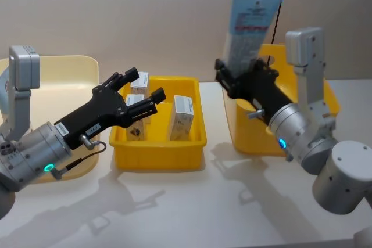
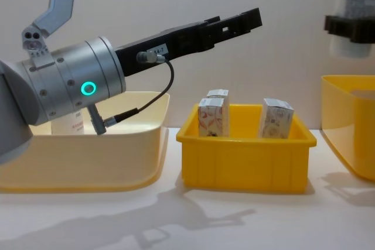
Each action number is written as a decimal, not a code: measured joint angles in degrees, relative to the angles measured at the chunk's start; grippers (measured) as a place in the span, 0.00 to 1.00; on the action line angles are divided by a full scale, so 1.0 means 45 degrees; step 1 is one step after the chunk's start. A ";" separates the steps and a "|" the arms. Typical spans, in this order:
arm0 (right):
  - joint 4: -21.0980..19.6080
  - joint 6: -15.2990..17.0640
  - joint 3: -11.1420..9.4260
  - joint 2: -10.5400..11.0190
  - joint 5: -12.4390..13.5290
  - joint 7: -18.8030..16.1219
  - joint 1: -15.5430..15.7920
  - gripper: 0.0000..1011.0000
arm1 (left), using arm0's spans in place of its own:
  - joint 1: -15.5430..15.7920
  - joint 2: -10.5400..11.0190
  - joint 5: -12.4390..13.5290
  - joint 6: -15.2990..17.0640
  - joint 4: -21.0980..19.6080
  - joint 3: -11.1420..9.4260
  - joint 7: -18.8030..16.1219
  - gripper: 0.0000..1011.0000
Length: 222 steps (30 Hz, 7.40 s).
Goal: Bimanual collaborative sorting of washing and personal care products
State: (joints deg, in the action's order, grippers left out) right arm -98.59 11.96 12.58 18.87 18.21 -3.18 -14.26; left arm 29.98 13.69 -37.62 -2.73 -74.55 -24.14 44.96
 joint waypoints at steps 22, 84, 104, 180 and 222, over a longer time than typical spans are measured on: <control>0.1013 0.0736 -0.0779 -0.0280 -0.1817 0.2514 -0.0396 0.63 | 0.0000 -0.0001 -0.0001 0.0000 0.0000 0.0000 0.0000 0.99; 0.2106 0.2024 -0.0979 -0.0968 -0.2796 0.3774 -0.0473 0.99 | 0.0000 0.0000 -0.0001 0.0000 0.0000 0.0001 -0.0001 0.99; 0.1096 -0.0746 -0.1205 -0.0787 -0.2209 0.2327 0.0285 0.99 | -0.0002 0.0000 0.0001 0.0000 -0.0001 0.0000 -0.0003 0.99; 0.0981 -0.1144 0.0326 -0.0040 -0.0066 -0.1385 0.1409 0.99 | -0.3645 0.1826 0.5808 0.0794 -0.4147 -0.0427 -0.9851 0.99; 0.2838 -0.0181 0.1266 -0.1786 -0.1176 -0.0753 -0.0237 0.99 | -0.3643 0.1822 0.5807 0.0783 -0.4137 -0.0419 -0.9851 0.99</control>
State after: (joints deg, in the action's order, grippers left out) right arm -85.82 11.15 18.27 10.83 12.91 -6.56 -15.32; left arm 13.59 21.89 -11.49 0.79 -93.17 -26.02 0.63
